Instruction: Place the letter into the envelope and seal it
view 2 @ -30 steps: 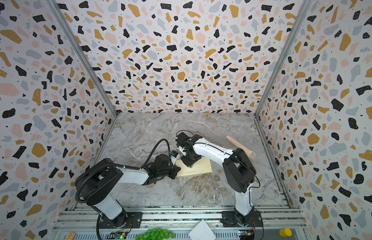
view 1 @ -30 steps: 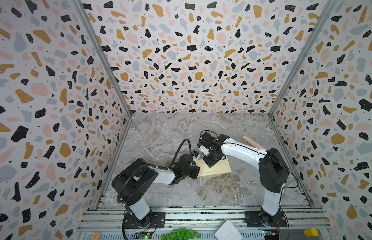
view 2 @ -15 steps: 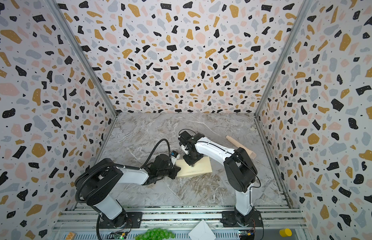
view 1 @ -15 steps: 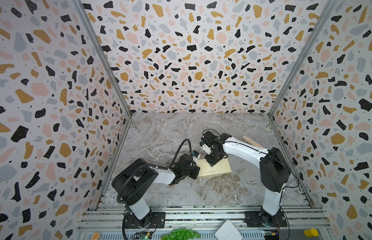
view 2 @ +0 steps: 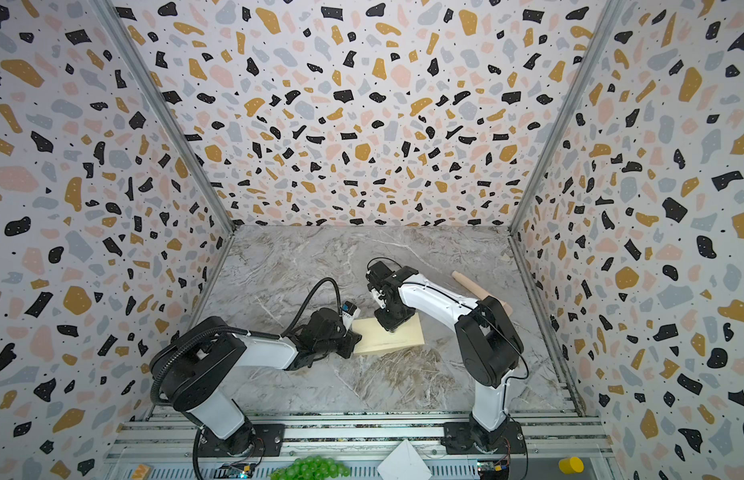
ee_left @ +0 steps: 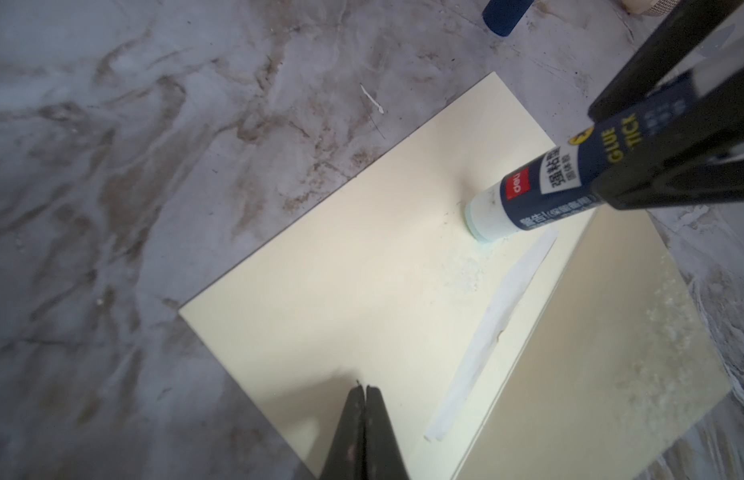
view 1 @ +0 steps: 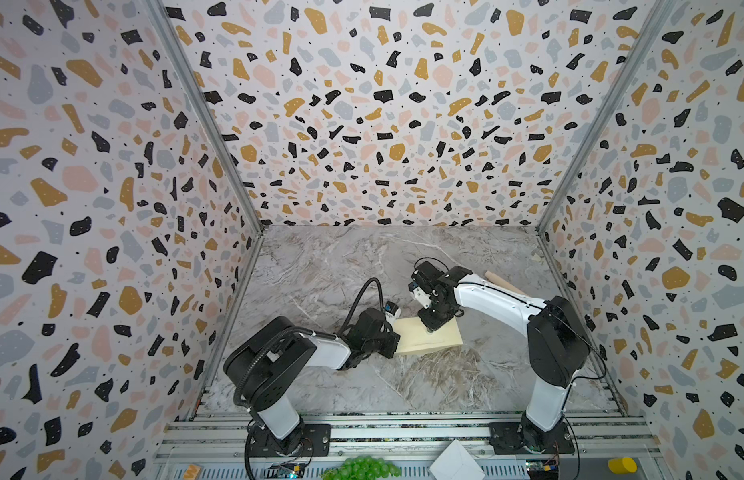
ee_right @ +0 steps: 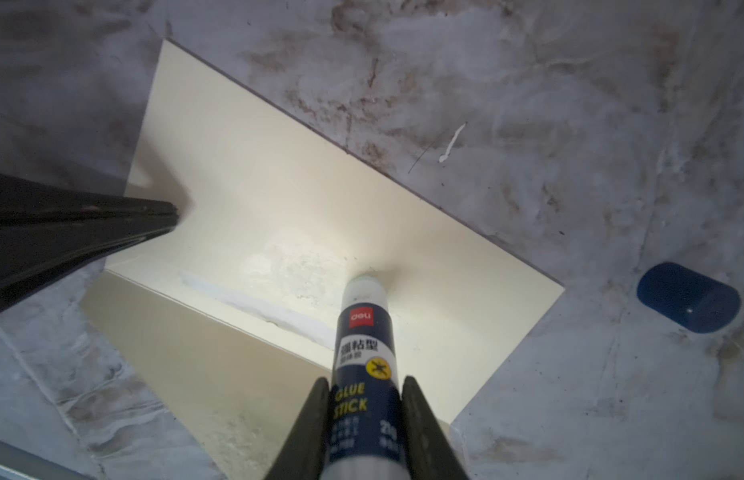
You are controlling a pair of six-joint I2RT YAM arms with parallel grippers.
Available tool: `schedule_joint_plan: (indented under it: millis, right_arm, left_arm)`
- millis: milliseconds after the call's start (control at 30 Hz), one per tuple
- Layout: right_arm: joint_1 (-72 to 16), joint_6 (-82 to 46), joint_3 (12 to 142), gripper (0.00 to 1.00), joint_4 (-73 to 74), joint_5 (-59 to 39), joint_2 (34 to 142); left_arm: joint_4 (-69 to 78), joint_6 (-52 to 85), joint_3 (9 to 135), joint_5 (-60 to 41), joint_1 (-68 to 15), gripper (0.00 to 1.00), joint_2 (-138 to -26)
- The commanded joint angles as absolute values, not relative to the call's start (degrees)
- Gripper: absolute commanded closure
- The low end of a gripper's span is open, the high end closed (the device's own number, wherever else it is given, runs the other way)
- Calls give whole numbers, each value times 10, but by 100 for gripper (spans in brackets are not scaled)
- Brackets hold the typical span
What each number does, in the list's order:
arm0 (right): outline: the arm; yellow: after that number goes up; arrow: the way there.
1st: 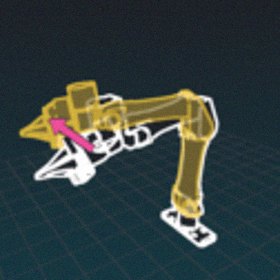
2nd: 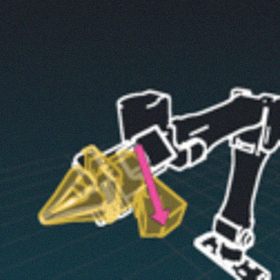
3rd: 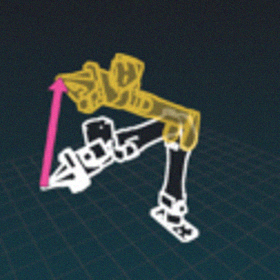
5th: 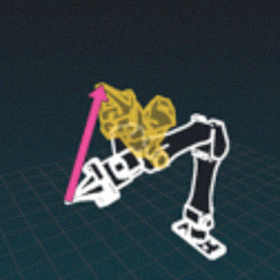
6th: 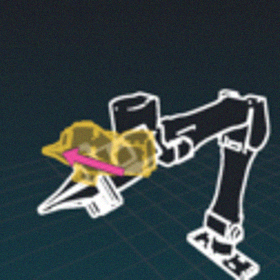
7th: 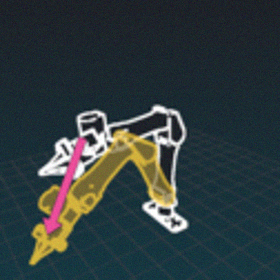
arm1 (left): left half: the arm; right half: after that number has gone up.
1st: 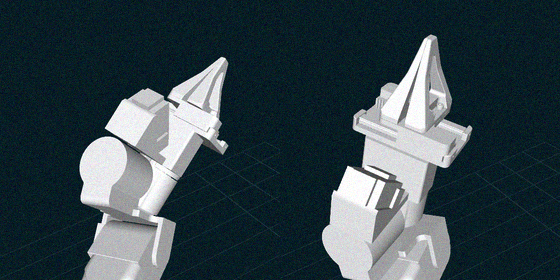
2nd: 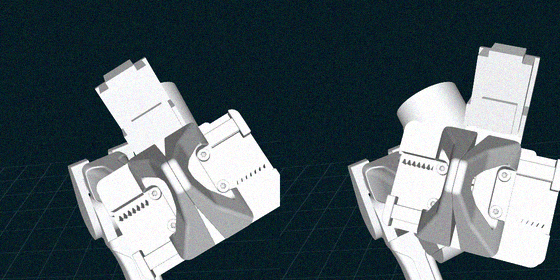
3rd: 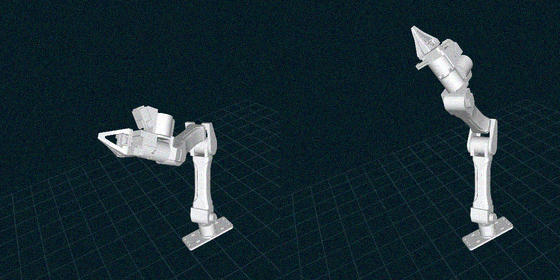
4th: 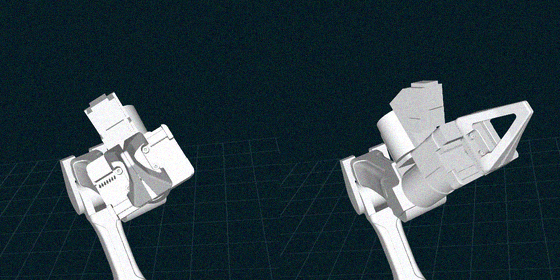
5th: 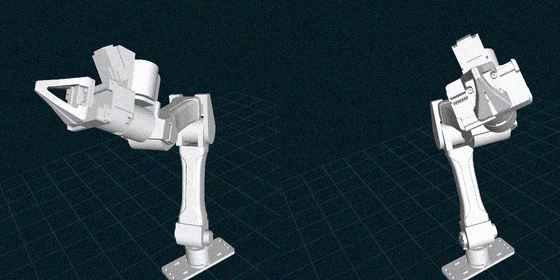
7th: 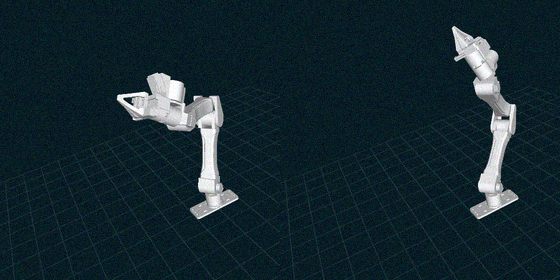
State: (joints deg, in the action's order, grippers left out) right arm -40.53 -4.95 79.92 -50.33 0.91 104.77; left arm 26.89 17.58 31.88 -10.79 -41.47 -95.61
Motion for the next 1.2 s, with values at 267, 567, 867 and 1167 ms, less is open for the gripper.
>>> schedule_joint_plan:
  millis: [267,567,867,1167]
  right_arm:
    - [-375,-47,758,100,-544,45,1019]
    - [-359,-47,756,100,-543,42,1015]
    - [-351,-45,792,100,-514,8,946]
    - [-322,-48,780,100,-433,-31,828]
  left_arm:
    - [219,167,314,-87,-413,100,-977]
    - [218,167,313,-86,-413,100,-973]
    - [214,164,314,-78,-413,100,-977]
    - [205,170,327,-82,-412,100,-970]
